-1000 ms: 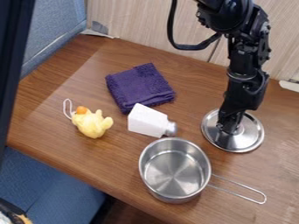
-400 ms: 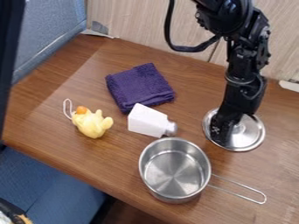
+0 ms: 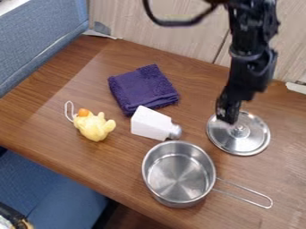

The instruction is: Place the lid to the upper right side of the table

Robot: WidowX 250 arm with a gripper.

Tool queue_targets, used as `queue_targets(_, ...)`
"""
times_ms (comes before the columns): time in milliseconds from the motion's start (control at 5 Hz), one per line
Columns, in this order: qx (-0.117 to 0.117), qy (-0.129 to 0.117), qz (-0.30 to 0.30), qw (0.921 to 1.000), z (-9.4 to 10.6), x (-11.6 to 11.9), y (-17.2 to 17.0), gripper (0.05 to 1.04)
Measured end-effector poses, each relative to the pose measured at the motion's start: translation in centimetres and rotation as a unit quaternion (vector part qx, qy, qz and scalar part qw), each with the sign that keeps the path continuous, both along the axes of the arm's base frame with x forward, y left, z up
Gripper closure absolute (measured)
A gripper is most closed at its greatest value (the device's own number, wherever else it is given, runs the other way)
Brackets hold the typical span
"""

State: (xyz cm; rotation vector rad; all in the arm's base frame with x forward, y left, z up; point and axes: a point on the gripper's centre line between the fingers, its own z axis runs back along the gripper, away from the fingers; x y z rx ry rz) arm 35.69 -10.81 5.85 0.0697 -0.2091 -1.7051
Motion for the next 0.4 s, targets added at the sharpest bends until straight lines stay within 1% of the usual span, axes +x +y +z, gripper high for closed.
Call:
queue_targets(200, -0.007, -0.018, 0.004, 0.9998, 1.86, -0.62, 0.77, 0.083)
queue_targets(400, -0.008, -0.022, 0.005, 0.9997, 2.18, -0.54, 0.81, 0.083)
